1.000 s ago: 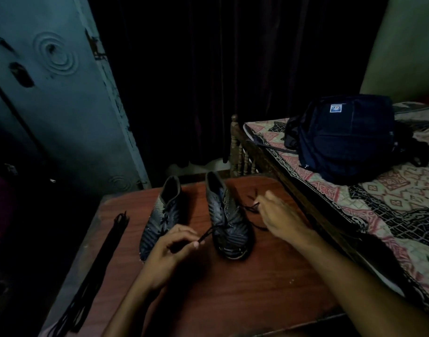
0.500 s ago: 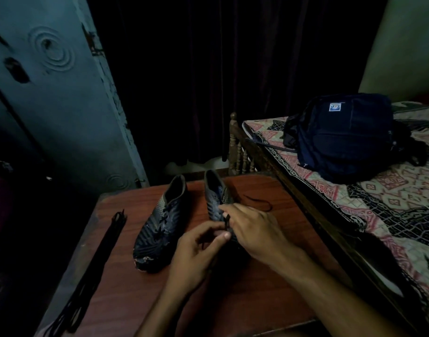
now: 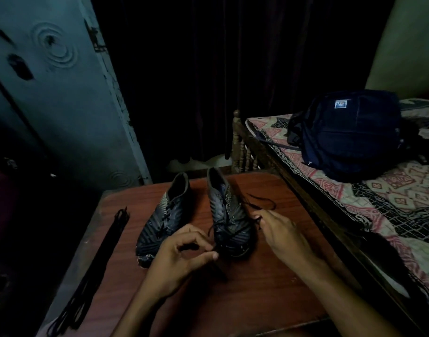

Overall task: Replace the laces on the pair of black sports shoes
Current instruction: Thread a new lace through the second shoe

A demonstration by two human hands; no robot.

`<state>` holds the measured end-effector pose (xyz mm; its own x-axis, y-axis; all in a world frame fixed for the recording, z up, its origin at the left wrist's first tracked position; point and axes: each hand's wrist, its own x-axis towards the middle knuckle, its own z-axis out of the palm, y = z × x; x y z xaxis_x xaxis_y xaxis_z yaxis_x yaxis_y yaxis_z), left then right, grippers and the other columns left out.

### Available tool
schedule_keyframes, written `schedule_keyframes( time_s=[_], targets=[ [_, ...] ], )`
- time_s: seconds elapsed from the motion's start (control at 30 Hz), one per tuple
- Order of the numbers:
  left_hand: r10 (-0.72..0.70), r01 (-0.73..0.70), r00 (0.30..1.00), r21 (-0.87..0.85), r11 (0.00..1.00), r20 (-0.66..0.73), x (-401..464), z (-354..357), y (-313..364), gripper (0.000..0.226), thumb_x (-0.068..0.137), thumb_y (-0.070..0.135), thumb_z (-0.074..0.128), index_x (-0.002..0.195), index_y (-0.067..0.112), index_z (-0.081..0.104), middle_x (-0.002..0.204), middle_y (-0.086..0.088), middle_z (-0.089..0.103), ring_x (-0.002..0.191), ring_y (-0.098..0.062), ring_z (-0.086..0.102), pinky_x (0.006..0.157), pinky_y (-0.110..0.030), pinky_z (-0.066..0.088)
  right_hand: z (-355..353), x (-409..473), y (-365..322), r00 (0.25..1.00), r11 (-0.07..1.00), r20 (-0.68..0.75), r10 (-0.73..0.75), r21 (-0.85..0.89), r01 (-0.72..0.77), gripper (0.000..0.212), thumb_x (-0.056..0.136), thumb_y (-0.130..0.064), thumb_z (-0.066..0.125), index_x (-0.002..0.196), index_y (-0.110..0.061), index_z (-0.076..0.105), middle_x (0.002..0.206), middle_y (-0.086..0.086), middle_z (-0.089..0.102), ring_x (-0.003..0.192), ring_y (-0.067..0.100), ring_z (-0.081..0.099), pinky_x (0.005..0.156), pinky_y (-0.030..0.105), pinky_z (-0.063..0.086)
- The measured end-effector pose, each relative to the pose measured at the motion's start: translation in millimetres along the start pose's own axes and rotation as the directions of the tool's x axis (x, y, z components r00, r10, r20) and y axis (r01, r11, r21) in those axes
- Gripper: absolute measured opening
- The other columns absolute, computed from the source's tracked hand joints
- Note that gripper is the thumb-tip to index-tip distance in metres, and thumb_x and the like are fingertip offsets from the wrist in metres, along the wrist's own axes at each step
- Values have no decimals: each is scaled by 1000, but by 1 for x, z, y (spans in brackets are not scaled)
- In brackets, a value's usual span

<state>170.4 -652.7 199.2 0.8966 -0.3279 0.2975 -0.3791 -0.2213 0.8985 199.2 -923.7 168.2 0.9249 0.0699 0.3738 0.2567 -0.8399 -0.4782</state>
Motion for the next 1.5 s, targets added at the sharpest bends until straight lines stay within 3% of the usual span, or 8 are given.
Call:
schedule_keyframes(
  time_s=[0.2, 0.37, 0.47, 0.67, 0.9, 1.13, 1.4, 1.5],
  targets=[
    [-23, 23, 987, 2, 1000, 157, 3, -13, 1, 15, 81, 34, 87, 79, 22, 78, 94, -3, 69, 94, -21, 68, 85, -25, 51, 2, 7, 6, 989, 985, -133, 58, 166, -35, 26, 96, -1, 57, 113, -14, 72, 103, -3, 68, 89, 16, 68, 76, 23, 50],
    [17, 3, 997, 254, 967, -75, 32, 9, -31, 11, 94, 32, 73, 89, 40, 66, 99, 14, 62, 93, -10, 65, 78, -27, 53, 9, 15, -7, 978, 850, -93, 188, 514, -115, 27, 94, -1, 66, 100, -26, 75, 89, -5, 75, 80, 10, 74, 76, 44, 62],
    [33, -1, 998, 472, 882, -59, 60, 25, -62, 20, 91, 30, 75, 108, 37, 67, 106, 18, 56, 101, -10, 58, 88, -38, 54, 17, 19, -13, 972, 794, -47, 232, 586, -161, 35, 92, -1, 68, 88, -36, 71, 83, -7, 76, 82, 11, 75, 79, 50, 61],
    [26, 21, 997, 558, 829, -76, 106, 56, -85, 35, 88, 32, 76, 121, 25, 68, 114, 3, 54, 106, -20, 52, 92, -34, 46, 33, 41, 1, 968, 820, -27, 249, 538, -196, 16, 92, -19, 69, 88, -35, 68, 84, -9, 75, 86, 10, 74, 77, 53, 60],
    [23, 52, 988, 468, 882, -154, 138, 69, -105, 39, 83, 40, 67, 121, 31, 70, 108, 13, 45, 102, -12, 48, 87, -27, 43, 38, 101, 23, 953, 786, -8, 303, 568, -245, 22, 84, 0, 77, 80, -19, 66, 81, -2, 74, 78, 8, 72, 75, 35, 61],
    [43, 10, 989, 356, 934, -140, 139, 68, -114, 41, 84, 31, 65, 125, 32, 69, 108, 18, 43, 108, -9, 50, 95, -26, 44, 51, 96, 40, 952, 761, -36, 304, 610, -220, 33, 82, 4, 76, 81, -28, 67, 85, -5, 75, 84, 14, 72, 77, 27, 59],
    [46, 14, 984, 325, 946, -175, 144, 74, -118, 38, 81, 32, 70, 118, 38, 68, 106, 24, 45, 106, -5, 52, 92, -24, 45, 48, 102, 35, 992, 965, -53, 116, 242, -100, 24, 84, -8, 76, 86, -27, 62, 86, -10, 69, 76, -2, 67, 60, 7, 45],
    [36, 25, 983, 330, 944, -178, 145, 75, -118, 39, 79, 33, 70, 118, 37, 68, 105, 23, 45, 105, -7, 52, 91, -23, 45, 48, 102, 36, 995, 977, -42, 91, 198, -81, 33, 83, -9, 76, 87, -35, 57, 89, -13, 66, 78, 0, 66, 64, 13, 50]
  ],
)
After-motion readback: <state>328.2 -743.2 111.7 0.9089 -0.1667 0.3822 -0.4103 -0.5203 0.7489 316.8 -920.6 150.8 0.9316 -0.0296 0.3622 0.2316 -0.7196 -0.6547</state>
